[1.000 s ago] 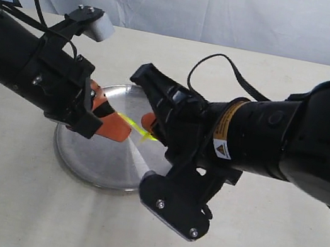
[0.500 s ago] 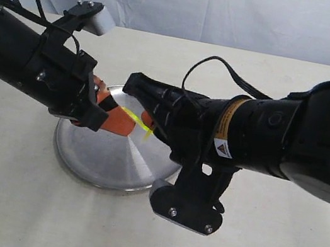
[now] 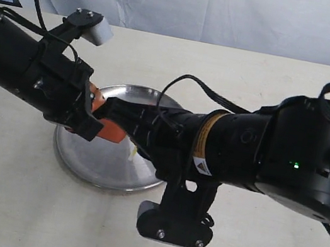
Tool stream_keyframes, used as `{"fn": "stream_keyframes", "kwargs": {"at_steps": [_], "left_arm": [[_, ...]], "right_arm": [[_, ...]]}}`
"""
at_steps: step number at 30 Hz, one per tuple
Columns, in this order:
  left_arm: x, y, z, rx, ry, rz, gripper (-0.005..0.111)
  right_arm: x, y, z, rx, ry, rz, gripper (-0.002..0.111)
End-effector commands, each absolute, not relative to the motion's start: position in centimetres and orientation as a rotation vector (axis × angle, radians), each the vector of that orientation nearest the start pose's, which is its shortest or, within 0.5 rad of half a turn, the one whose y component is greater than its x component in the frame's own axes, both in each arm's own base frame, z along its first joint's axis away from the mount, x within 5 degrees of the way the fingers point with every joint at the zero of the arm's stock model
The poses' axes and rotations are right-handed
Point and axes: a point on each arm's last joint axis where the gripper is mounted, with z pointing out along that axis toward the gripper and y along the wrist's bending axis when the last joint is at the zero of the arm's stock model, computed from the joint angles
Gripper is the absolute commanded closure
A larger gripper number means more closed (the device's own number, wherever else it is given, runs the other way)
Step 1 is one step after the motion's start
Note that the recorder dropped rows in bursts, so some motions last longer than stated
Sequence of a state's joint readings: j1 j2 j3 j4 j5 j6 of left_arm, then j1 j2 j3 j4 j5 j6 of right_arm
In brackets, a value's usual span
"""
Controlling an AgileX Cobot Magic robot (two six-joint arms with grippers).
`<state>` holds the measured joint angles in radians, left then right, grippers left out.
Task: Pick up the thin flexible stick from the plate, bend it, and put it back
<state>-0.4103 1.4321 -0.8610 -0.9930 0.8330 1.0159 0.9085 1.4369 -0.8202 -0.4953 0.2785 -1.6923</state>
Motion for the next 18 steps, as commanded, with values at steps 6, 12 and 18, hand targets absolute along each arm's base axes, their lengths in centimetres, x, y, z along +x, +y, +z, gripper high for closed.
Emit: {"fn": "stream_keyframes", "kwargs": {"at_steps": [6, 12, 18], "left_arm": [[24.28, -15.83, 26.70, 0.728, 2.236, -0.912, 0.106], [24.28, -15.82, 26.67, 0.733, 2.236, -0.908, 0.106], [24.42, -15.42, 26.28, 0.751, 2.267, -0.827, 0.106]], "right_arm": [[17.77, 22.43, 21.43, -2.601, 0.160, -0.652, 0.108], [17.77, 22.50, 21.47, -2.575, 0.246, -0.627, 0.108], [17.82, 22.92, 21.74, -2.456, 0.481, -0.546, 0.108]]}}
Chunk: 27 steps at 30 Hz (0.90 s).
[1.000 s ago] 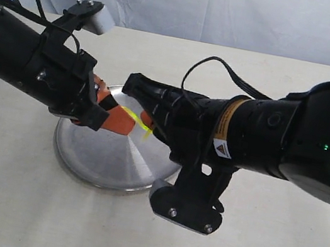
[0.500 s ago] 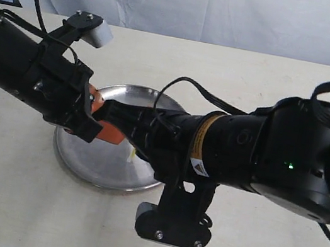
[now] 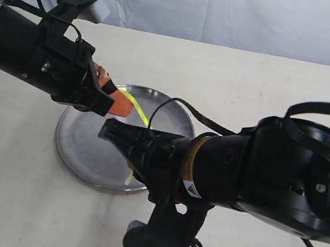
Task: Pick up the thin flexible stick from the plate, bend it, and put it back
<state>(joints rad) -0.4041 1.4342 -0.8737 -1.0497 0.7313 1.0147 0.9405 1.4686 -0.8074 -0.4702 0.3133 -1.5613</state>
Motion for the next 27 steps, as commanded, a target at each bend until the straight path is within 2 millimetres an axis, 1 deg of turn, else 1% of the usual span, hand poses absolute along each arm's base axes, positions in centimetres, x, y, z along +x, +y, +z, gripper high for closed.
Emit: {"fn": "stream_keyframes", "kwargs": {"at_steps": [1, 3, 6, 8, 10, 14, 19, 21, 23, 24, 26, 27], "left_arm": [[24.6, -15.2, 26.1, 0.745, 2.279, -0.787, 0.106], [24.8, -14.8, 25.8, 0.725, 2.309, -0.705, 0.106], [25.2, -14.1, 25.4, 0.693, 2.356, -0.592, 0.106], [25.2, -13.8, 25.3, 0.687, 2.375, -0.560, 0.106], [25.2, -13.8, 25.2, 0.684, 2.381, -0.553, 0.106], [25.2, -13.8, 25.2, 0.682, 2.381, -0.550, 0.106], [25.2, -13.8, 25.2, 0.682, 2.381, -0.550, 0.106], [25.2, -13.8, 25.2, 0.678, 2.383, -0.552, 0.106], [25.2, -13.8, 25.2, 0.678, 2.383, -0.552, 0.106], [25.2, -13.8, 25.2, 0.678, 2.383, -0.552, 0.106], [25.2, -13.8, 25.2, 0.683, 2.385, -0.552, 0.106], [25.2, -13.8, 25.2, 0.684, 2.387, -0.553, 0.106]], "right_arm": [[17.8, 23.0, 21.8, -2.439, 0.520, -0.531, 0.108], [17.8, 23.0, 21.9, -2.395, 0.622, -0.492, 0.108], [17.8, 23.1, 22.0, -2.352, 0.699, -0.460, 0.108], [17.8, 23.1, 22.0, -2.336, 0.742, -0.442, 0.108], [17.8, 23.1, 22.0, -2.309, 0.805, -0.418, 0.108], [17.8, 23.1, 22.0, -2.205, 1.018, -0.331, 0.108], [17.8, 23.1, 22.0, -2.005, 1.332, -0.188, 0.108], [17.8, 23.1, 22.0, -1.932, 1.430, -0.141, 0.107], [17.8, 23.0, 22.0, -1.876, 1.501, -0.109, 0.102], [17.8, 23.0, 22.0, -1.855, 1.529, -0.097, 0.095], [17.8, 23.0, 21.9, -1.815, 1.583, -0.075, 0.079], [17.8, 23.0, 21.9, -1.794, 1.610, -0.064, 0.067]]}}
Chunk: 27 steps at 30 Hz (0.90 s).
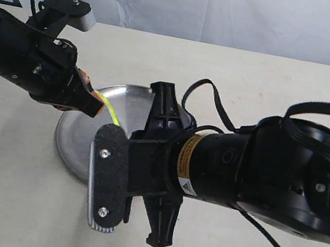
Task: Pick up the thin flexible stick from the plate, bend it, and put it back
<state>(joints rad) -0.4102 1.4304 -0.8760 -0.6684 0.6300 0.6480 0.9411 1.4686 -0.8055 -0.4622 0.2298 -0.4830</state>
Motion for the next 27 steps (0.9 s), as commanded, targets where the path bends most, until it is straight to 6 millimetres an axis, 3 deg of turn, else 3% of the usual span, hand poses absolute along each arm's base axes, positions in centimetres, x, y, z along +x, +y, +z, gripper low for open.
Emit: {"fn": "stream_keyframes", "kwargs": {"at_steps": [1, 3, 4, 10, 13, 18, 20, 27], "left_arm": [[25.2, -13.8, 25.2, 0.684, 2.387, -0.553, 0.106], [25.1, -13.8, 25.2, 0.697, 2.391, -0.548, 0.106], [25.1, -13.7, 25.1, 0.705, 2.395, -0.547, 0.106], [24.9, -13.3, 24.7, 0.710, 2.453, -0.487, 0.106], [24.8, -13.1, 24.6, 0.675, 2.488, -0.469, 0.106], [24.7, -13.3, 23.7, 0.678, 2.555, -0.504, 0.106], [25.0, -13.6, 22.9, 0.653, 2.594, -0.533, 0.106], [28.0, -15.3, 21.6, 0.566, 2.644, -0.634, 0.105]], "right_arm": [[17.8, 22.9, 21.9, -1.786, 1.633, -0.063, 0.055], [17.8, 22.6, 21.7, -1.804, 1.656, -0.086, 0.037], [17.8, 22.4, 21.7, -1.810, 1.673, -0.099, 0.033], [17.6, 20.4, 22.9, -1.665, 1.875, -0.193, 0.033], [17.7, 19.2, 24.1, -1.543, 1.939, -0.266, 0.039], [17.2, 17.6, 26.0, -1.360, 2.012, -0.272, 0.067], [16.9, 17.2, 26.8, -1.304, 2.018, -0.244, 0.072], [15.4, 15.0, 29.9, -1.102, 2.024, -0.150, 0.074]]}}
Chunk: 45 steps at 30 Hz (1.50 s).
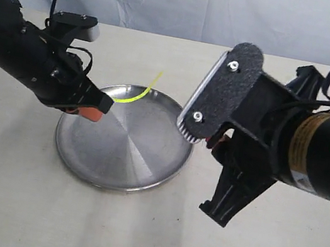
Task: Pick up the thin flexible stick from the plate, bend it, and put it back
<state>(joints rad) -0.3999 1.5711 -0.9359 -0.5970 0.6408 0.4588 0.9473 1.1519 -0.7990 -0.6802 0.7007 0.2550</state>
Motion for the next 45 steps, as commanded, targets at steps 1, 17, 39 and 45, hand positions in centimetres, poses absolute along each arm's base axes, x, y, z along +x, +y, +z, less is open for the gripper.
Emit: {"fn": "stream_keyframes", "kwargs": {"at_steps": [1, 17, 39, 45], "left_arm": [[28.5, -15.6, 21.4, 0.577, 2.661, -0.644, 0.100], [27.1, -14.6, 27.5, 0.630, 2.430, -0.566, 0.107], [14.3, -8.7, 32.9, 0.536, 2.035, -0.554, 0.107], [14.2, -8.6, 33.0, 0.533, 2.024, -0.554, 0.107]], "right_arm": [[15.2, 14.6, 30.3, -1.051, 2.033, -0.128, 0.074], [14.3, 13.9, 30.3, -0.694, 2.246, 0.077, 0.108], [13.4, 15.0, 26.5, -0.649, 2.209, 0.358, 0.108], [13.4, 15.0, 26.5, -0.649, 2.207, 0.360, 0.108]]}}
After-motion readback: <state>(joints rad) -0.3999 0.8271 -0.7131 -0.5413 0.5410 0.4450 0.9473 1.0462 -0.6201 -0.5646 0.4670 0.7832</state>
